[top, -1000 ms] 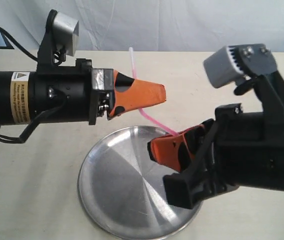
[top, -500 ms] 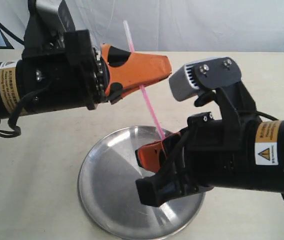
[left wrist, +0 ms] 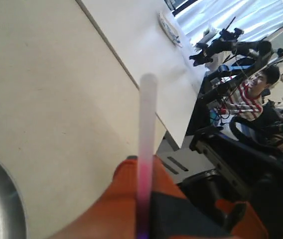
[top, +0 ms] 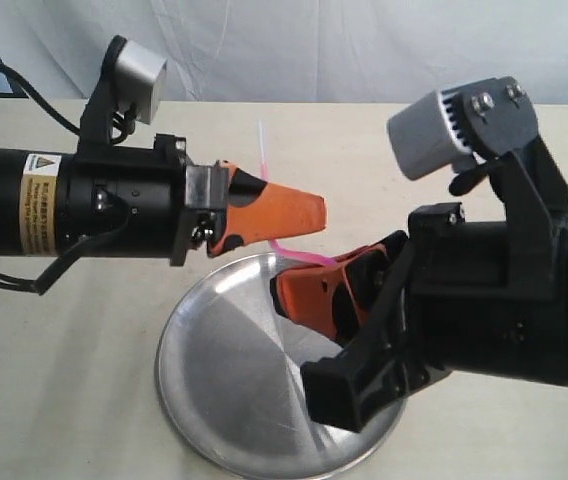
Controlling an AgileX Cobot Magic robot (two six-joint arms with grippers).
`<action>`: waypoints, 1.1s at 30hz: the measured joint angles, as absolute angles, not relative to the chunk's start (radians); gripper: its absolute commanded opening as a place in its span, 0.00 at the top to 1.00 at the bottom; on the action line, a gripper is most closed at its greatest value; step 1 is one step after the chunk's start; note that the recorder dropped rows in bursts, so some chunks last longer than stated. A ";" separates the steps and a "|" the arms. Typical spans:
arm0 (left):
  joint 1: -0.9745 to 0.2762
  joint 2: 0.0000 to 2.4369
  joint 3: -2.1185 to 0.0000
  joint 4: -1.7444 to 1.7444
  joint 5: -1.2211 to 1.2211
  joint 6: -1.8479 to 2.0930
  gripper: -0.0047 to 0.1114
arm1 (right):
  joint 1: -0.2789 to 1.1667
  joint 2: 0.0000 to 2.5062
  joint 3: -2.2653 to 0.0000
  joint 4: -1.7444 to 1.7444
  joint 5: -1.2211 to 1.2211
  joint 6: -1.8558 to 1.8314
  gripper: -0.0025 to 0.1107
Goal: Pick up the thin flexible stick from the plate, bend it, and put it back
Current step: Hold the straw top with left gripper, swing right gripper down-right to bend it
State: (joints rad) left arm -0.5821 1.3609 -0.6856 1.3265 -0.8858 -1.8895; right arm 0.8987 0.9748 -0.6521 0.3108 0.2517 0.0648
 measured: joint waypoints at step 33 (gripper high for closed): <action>-0.583 1.300 -0.686 1.287 -0.944 -1.890 0.96 | 0.901 0.862 -0.653 0.315 0.274 0.066 0.99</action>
State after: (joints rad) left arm -0.5834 1.2996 -0.6861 1.2869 -0.9437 -1.8897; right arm 0.9012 0.8621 -0.6525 0.3154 0.2737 0.0657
